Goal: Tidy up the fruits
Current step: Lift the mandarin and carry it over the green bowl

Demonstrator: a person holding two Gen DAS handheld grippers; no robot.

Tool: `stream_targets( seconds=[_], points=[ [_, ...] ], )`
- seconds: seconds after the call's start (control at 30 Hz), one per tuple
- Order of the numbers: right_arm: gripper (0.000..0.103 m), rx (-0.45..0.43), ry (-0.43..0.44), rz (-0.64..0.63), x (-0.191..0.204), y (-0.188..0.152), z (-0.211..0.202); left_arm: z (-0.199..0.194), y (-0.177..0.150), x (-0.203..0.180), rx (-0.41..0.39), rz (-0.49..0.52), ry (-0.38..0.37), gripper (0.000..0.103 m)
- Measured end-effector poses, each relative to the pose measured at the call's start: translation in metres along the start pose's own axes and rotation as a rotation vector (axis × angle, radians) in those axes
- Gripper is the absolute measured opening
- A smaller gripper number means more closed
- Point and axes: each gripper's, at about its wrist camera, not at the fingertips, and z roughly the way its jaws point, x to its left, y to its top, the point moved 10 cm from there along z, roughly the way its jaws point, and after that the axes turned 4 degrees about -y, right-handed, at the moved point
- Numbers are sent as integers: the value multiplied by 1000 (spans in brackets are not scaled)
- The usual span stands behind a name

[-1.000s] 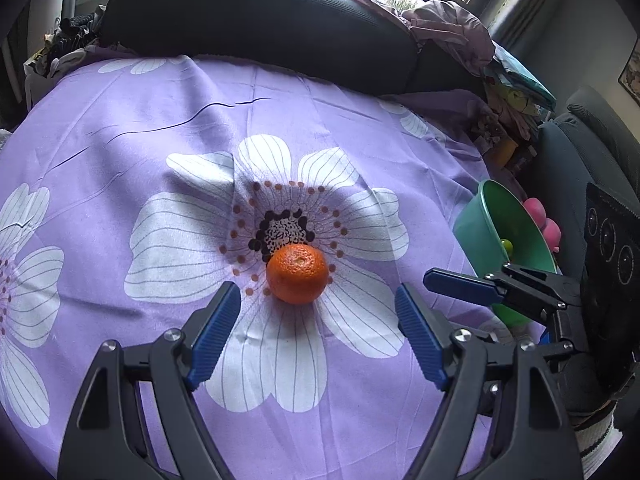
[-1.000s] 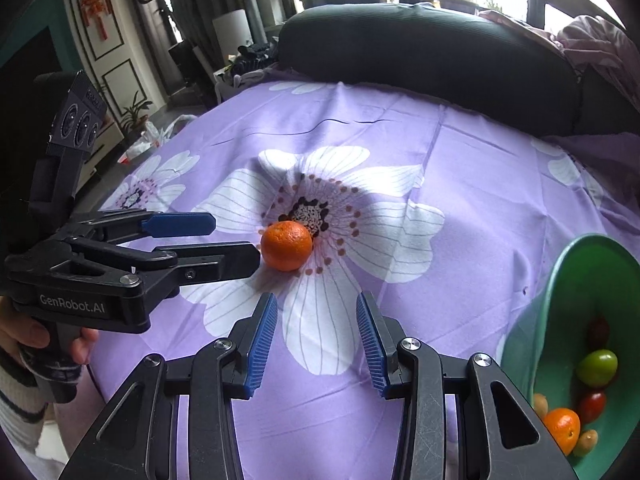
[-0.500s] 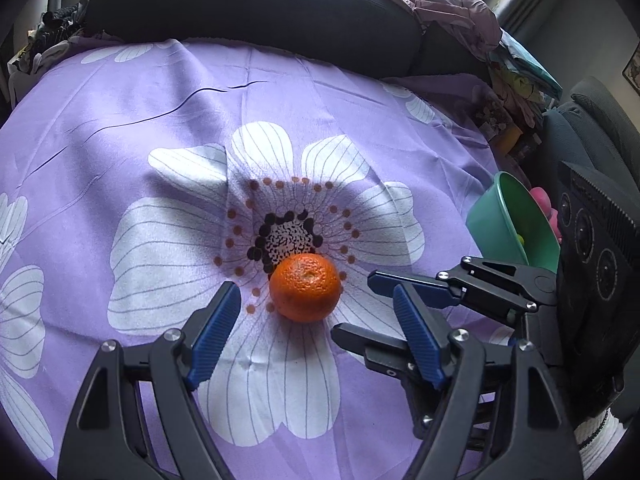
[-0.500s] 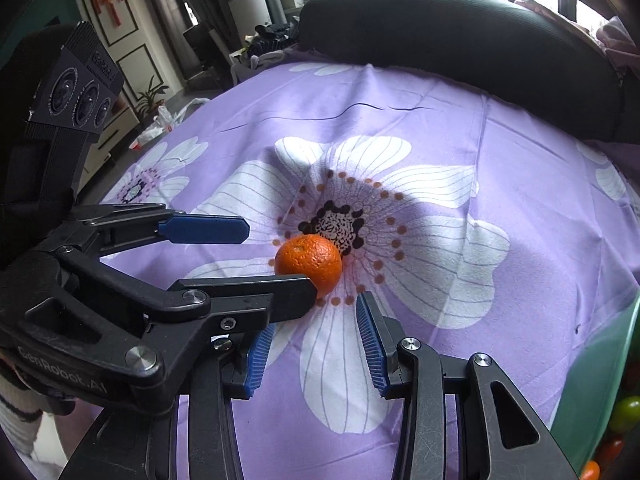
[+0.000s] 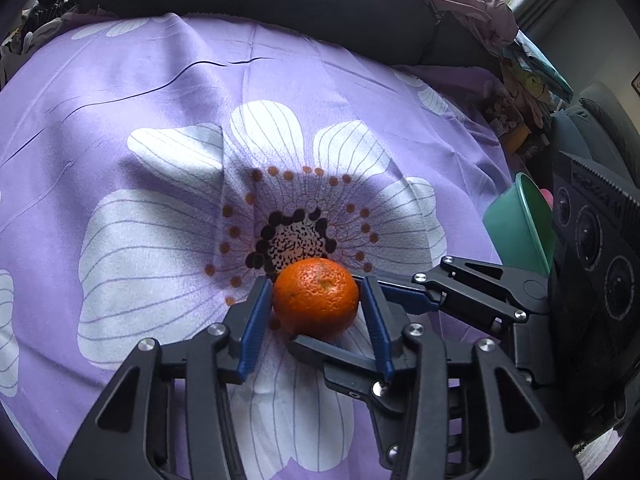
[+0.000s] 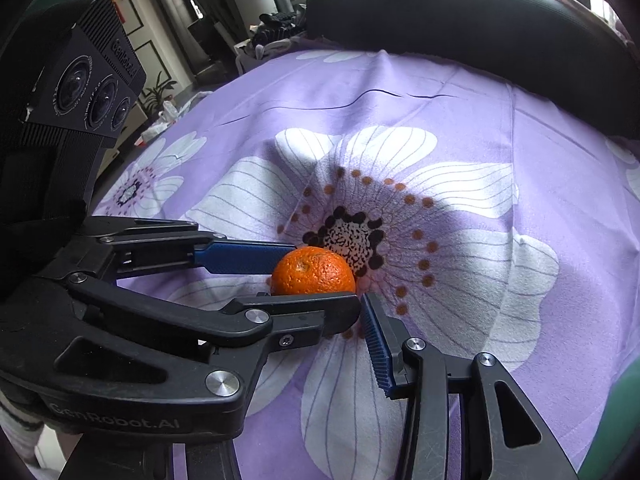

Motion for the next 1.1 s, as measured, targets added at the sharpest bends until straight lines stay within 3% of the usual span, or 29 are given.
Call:
stream_targets(
  seconds=[0.27,0.53,1.1],
  points=[
    [43,-27,20,9,3,0,-3,-9,3,-9,-32,37,22,43],
    [43,-113,-14,7,7,2,-42,-33,6,-41,-96,104,20,43],
    [43,-265,-114,104,-22,-27,-142,-44,-4,-150,-128,296,-44,43]
  ],
)
